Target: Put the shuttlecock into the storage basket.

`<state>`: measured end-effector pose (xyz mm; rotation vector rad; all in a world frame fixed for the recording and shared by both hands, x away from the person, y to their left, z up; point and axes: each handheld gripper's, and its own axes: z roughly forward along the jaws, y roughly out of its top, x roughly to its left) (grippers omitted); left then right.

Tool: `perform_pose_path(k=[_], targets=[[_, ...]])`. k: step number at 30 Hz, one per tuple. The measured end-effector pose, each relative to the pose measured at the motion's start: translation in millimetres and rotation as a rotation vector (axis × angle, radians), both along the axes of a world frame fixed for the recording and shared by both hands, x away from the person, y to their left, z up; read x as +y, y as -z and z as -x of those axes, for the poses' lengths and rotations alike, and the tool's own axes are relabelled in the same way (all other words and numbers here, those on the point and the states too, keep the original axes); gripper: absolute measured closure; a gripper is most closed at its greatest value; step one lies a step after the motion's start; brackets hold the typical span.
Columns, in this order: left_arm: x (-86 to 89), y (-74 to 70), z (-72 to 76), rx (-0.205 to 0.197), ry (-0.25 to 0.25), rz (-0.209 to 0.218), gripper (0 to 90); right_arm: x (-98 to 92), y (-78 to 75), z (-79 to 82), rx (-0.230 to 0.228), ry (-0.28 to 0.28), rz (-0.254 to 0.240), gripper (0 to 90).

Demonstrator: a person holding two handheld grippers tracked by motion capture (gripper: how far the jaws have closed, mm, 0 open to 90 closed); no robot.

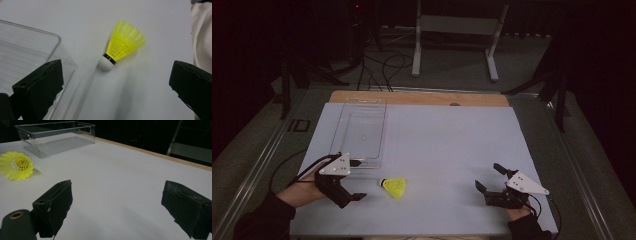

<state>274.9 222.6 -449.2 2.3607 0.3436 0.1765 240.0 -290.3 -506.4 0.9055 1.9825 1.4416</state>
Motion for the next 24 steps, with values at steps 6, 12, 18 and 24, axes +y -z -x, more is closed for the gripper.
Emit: perform_pose_path(k=[6,12,18,24], targets=[[-9.1,1.8,-3.6,0.045,0.073,-0.077,0.0,0.0,-0.2,0.2,-0.001,-0.003,-0.002,9.9],[-15.4,0.1,-6.1,0.035,0.14,-0.134,0.0,0.0,-0.5,0.3,-0.003,-0.003,-0.004,9.9],[-23.7,-2.2,-8.1,0.056,0.192,-0.185,0.0,0.0,-0.4,0.2,-0.002,-0.005,-0.005,9.9],[-31.0,-3.9,-9.9,0.061,0.241,-0.23,0.0,0.1,-0.3,0.3,-0.001,-0.006,-0.004,9.8]])
